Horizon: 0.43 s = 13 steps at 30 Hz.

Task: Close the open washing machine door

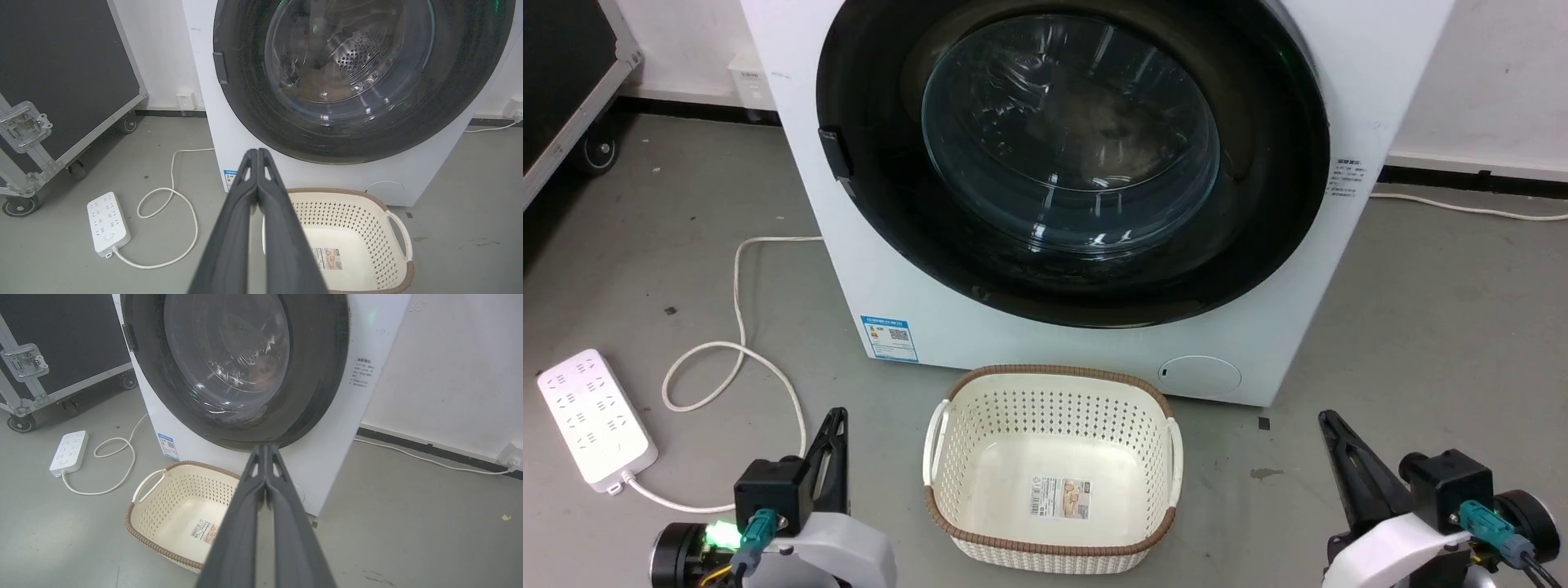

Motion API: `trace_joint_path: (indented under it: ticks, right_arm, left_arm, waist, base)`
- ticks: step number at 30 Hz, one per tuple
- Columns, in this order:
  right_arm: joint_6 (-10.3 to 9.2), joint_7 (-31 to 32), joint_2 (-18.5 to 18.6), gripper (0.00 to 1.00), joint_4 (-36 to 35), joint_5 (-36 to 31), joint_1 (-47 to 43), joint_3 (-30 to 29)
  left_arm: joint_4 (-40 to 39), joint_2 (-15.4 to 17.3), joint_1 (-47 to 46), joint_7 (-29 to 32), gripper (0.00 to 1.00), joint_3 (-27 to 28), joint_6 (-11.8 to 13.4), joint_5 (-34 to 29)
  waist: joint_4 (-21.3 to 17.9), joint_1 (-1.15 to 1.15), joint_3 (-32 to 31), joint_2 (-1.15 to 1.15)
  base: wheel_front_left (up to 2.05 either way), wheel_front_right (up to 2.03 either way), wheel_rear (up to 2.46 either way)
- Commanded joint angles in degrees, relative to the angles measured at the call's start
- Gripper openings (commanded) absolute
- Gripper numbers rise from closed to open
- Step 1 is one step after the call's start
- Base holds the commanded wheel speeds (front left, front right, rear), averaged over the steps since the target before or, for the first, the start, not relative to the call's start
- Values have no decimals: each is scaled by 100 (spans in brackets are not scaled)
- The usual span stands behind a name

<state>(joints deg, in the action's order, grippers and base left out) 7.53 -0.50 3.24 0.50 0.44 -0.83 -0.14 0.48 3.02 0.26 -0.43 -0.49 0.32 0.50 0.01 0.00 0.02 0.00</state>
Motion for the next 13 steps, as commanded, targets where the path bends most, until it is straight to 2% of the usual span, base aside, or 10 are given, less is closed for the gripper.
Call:
trace_joint_path:
  ticks: [1,13]
  right_arm:
    - [-4,36,-34,0,-45,-36,79,10]
    - [-4,50,-36,0,-50,-44,83,14]
  left_arm:
    - [-41,-11,-25,28,0,40,-32,-43]
    - [-48,-14,-26,43,0,49,-32,-50]
  waist:
    - [0,0,-1,0]
    - [-1,0,-2,0]
  base:
    - [0,0,0]
    - [0,0,0]
